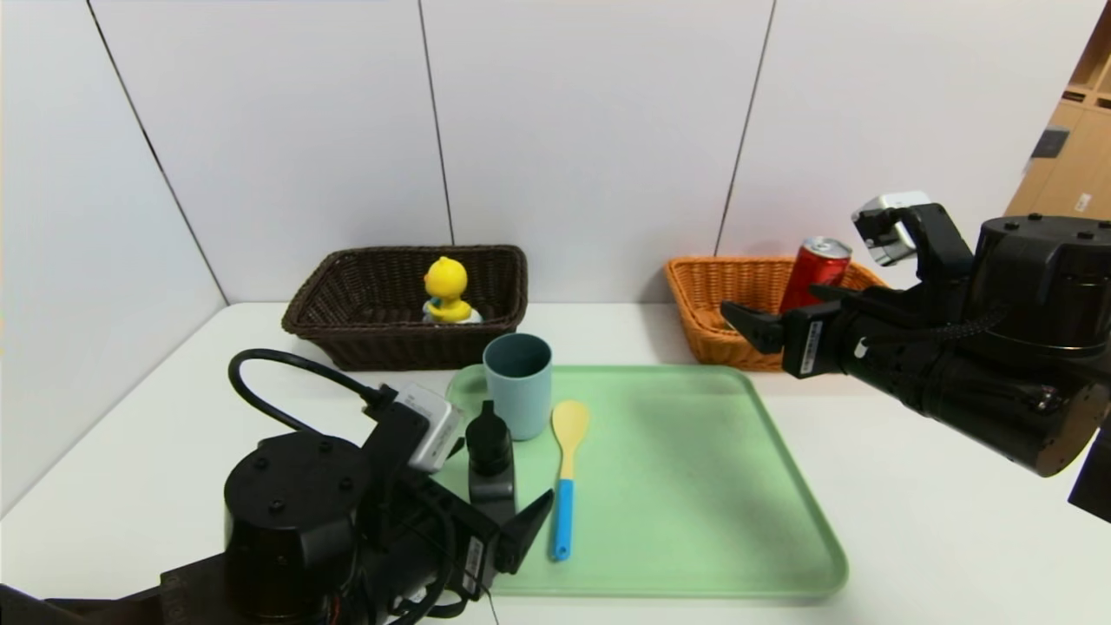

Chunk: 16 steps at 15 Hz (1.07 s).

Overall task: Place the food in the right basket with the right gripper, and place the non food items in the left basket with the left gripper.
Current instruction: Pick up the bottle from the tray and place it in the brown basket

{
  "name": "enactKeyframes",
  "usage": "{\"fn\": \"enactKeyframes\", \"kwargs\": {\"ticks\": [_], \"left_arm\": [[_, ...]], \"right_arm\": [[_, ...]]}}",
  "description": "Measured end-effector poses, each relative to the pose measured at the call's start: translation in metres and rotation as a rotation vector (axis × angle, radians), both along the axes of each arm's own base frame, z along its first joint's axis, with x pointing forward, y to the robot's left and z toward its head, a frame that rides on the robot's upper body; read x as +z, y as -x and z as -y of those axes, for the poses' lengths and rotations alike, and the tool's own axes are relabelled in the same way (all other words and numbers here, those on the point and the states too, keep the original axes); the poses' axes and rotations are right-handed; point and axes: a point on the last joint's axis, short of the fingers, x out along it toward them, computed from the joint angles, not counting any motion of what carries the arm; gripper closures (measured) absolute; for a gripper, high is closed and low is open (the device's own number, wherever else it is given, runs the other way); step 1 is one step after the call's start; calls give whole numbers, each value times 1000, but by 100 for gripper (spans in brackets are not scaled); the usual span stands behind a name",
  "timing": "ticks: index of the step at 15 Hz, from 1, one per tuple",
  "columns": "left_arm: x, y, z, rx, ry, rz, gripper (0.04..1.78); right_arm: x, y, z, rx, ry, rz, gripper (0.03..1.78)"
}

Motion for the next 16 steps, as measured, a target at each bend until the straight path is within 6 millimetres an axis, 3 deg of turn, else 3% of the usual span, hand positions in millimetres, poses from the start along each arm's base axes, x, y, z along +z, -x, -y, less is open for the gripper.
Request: {"fn": "enactKeyframes", "kwargs": {"ticks": [9,12,16], "left_arm": [[-8,-1,3,12,-28,-15,16],[-7,-2,4,8,-18,-7,67],[-6,-2,3,7,-26,0,115]], "right_arm": [[1,0,0,0,-4,3,12],[1,-1,0,1,-5,5,12],[1,-1,-1,2,-5,4,12]]}}
